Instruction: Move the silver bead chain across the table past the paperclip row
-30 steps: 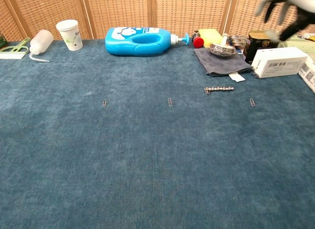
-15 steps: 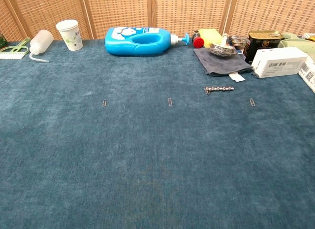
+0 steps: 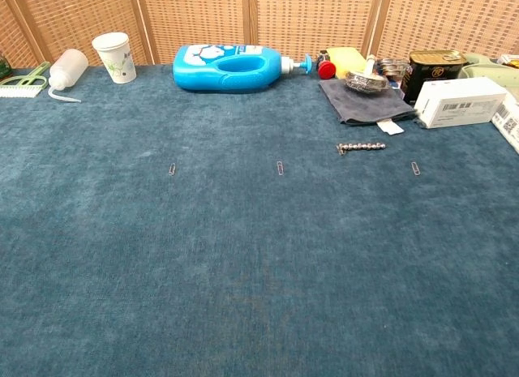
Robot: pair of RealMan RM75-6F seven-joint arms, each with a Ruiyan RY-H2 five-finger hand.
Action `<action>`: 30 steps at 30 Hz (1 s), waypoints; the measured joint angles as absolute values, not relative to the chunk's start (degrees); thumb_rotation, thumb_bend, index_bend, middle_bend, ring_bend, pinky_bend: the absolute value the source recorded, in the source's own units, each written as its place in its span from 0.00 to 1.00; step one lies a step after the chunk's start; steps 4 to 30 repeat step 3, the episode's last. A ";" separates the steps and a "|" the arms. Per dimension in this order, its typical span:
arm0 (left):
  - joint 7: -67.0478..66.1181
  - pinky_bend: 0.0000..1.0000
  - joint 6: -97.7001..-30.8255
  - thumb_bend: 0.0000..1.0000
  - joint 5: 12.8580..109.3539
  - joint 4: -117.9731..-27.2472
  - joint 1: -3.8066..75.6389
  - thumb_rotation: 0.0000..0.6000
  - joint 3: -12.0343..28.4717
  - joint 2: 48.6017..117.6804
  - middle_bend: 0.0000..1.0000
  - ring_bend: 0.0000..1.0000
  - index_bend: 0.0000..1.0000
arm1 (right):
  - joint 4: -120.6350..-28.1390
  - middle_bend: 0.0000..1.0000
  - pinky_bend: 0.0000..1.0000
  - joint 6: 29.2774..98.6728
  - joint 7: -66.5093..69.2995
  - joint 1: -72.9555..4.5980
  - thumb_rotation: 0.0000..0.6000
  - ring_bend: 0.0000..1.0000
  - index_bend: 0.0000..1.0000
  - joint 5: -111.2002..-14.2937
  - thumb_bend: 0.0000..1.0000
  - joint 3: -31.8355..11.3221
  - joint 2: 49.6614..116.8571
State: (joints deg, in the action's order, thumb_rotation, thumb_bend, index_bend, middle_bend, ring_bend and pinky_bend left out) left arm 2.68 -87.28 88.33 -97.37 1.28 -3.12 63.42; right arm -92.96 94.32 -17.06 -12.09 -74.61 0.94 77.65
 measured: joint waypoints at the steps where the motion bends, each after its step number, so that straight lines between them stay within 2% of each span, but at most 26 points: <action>1: 2.51 0.58 -87.25 0.35 88.35 -97.58 1.30 0.97 -3.04 63.27 0.37 0.33 0.32 | -92.93 0.39 0.54 94.44 -17.12 -11.85 1.00 0.40 0.36 -75.09 0.45 0.81 77.69; 30: 2.41 0.58 -87.06 0.35 88.13 -97.95 1.32 0.97 -2.88 63.03 0.37 0.33 0.32 | -92.94 0.39 0.54 94.25 -17.50 -11.47 1.00 0.40 0.37 -75.67 0.45 0.37 77.76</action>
